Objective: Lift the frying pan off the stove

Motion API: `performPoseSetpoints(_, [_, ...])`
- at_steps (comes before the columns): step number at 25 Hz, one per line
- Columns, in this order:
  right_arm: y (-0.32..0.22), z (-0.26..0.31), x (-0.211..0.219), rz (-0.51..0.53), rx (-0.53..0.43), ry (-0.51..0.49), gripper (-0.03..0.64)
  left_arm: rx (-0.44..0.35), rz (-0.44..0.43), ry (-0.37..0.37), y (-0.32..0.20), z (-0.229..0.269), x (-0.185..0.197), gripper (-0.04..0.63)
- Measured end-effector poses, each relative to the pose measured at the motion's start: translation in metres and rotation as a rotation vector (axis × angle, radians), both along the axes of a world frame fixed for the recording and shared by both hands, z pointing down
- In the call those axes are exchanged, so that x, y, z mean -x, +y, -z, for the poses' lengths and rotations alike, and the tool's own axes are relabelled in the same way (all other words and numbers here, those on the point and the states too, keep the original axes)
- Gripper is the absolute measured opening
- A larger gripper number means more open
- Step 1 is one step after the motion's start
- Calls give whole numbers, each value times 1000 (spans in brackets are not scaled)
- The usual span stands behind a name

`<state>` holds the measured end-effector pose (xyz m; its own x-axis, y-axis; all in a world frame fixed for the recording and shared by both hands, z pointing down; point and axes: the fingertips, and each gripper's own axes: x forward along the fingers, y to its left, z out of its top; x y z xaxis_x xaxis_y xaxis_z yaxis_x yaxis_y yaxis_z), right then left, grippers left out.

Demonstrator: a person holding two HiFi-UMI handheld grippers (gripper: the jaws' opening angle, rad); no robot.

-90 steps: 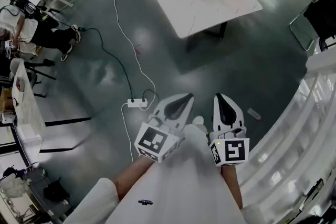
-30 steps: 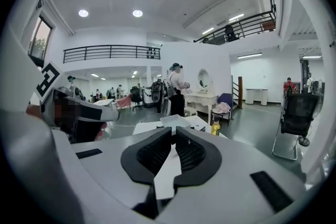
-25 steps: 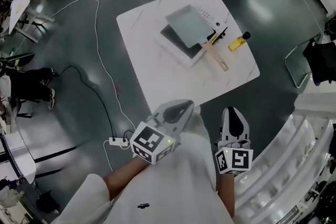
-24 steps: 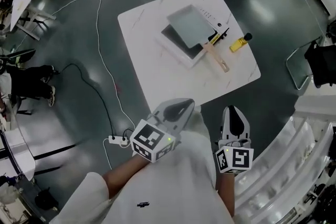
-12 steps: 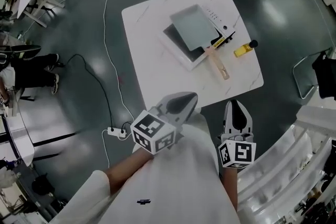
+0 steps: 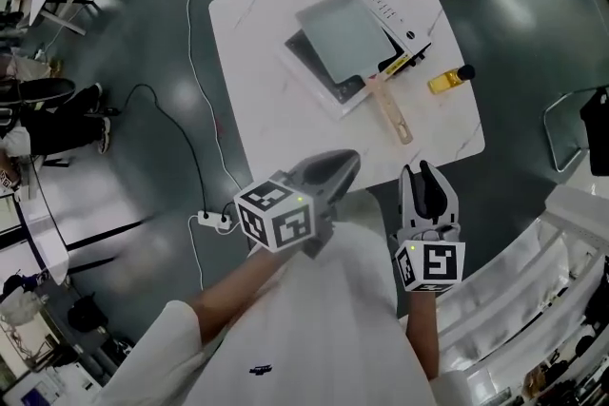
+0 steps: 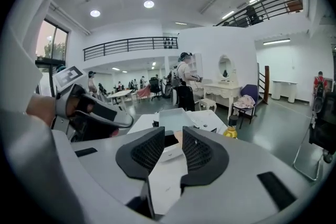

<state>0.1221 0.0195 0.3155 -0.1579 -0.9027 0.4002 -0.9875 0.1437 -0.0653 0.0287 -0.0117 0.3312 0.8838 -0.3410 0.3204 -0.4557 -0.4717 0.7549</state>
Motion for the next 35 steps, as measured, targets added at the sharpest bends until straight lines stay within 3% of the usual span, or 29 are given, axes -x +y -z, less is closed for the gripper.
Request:
performPoseSetpoints(9, [-36, -50, -15, 116, 10, 93, 150, 108, 45, 12, -35, -47, -26, 3])
performPoseSetpoints(14, [-52, -79, -24, 97, -21, 122, 164, 145, 86, 1, -43, -70, -26, 3])
performPoseSetpoints(18, [-63, -100, -24, 134, -28, 120, 181, 234, 138, 43, -47, -93, -32, 3])
performPoseSetpoints(22, [-67, -115, -21, 161, 3, 132, 186, 265, 158, 74, -54, -106, -39, 5])
performPoseSetpoints(23, [-68, -119, -21, 165, 9, 129, 186, 274, 157, 87, -56, -108, -41, 10])
performPoseSetpoints(25, [-71, -126, -22, 174, 6, 113, 186, 285, 134, 114, -59, -111, -48, 89])
performPoseSetpoints(31, [-78, -133, -17, 199, -6, 89, 178, 330, 122, 179, -68, -124, -61, 130])
performPoseSetpoints(35, [-81, -135, -17, 206, -2, 72, 120, 335, 88, 211, -76, -131, -72, 150])
